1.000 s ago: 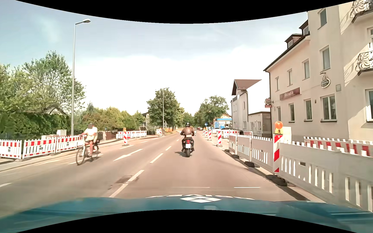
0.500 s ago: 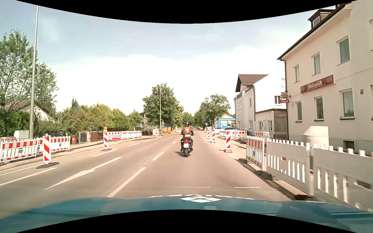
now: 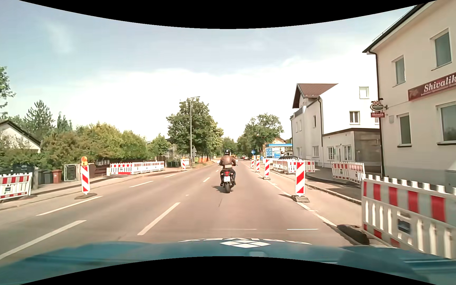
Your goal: Follow the waypoints while adhering to traffic rules and regulations
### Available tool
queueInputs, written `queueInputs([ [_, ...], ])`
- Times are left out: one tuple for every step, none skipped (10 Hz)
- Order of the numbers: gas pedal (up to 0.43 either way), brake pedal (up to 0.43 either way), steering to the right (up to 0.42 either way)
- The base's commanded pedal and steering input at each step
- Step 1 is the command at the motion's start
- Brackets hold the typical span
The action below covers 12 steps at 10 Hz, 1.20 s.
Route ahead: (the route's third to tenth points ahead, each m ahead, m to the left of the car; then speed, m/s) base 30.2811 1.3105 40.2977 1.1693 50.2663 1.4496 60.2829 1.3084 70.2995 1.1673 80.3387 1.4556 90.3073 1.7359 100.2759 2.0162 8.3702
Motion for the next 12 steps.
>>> queueInputs([
  [0.067,0.000,-0.007],
  [0.067,0.000,-0.006],
  [0.067,0.000,-0.007],
  [0.067,0.000,-0.005],
  [0.067,0.000,-0.005],
  [0.067,0.000,-0.006],
  [0.067,0.000,-0.006],
  [0.067,0.000,-0.006],
  [0.067,0.000,-0.007],
  [0.067,0.000,-0.007],
  [0.047,0.000,-0.008],
  [0.020,0.000,-0.009],
])
